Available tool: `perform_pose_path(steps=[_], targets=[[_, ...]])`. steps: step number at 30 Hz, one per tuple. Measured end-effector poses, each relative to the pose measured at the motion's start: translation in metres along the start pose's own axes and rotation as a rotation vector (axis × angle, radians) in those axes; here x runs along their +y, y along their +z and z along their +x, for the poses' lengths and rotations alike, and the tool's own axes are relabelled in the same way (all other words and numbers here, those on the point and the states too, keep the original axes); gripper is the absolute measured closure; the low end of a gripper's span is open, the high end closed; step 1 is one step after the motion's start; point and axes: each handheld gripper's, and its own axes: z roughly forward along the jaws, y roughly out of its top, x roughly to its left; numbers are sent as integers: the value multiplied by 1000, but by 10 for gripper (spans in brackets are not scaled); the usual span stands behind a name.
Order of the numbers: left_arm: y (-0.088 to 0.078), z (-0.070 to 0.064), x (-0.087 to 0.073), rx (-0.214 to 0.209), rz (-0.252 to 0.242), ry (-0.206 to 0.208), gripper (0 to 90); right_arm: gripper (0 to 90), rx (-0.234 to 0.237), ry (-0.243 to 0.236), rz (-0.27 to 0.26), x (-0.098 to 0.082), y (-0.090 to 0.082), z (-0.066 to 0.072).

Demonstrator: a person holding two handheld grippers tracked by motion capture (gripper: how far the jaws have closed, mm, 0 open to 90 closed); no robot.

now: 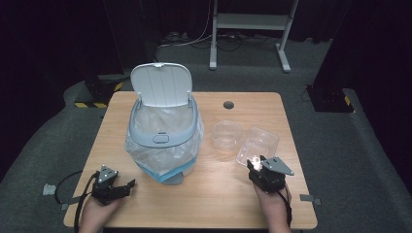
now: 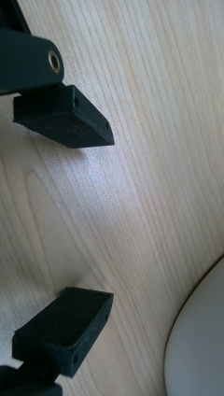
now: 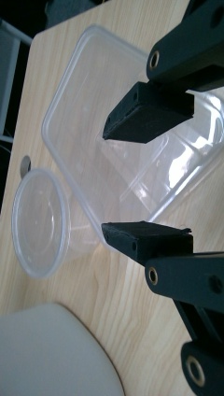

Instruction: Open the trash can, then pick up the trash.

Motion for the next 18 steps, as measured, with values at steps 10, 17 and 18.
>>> perform_pose_path(steps=[10, 17, 18], targets=[[0, 0, 0, 1, -2, 1, 214, 476, -40, 24, 33, -11, 11, -10], [0, 0, 0, -3, -3, 1, 217, 475, -37, 34, 26, -15, 8, -8], [0, 0, 0, -4, -2, 3, 217, 475, -36, 27, 24, -16, 8, -7]])
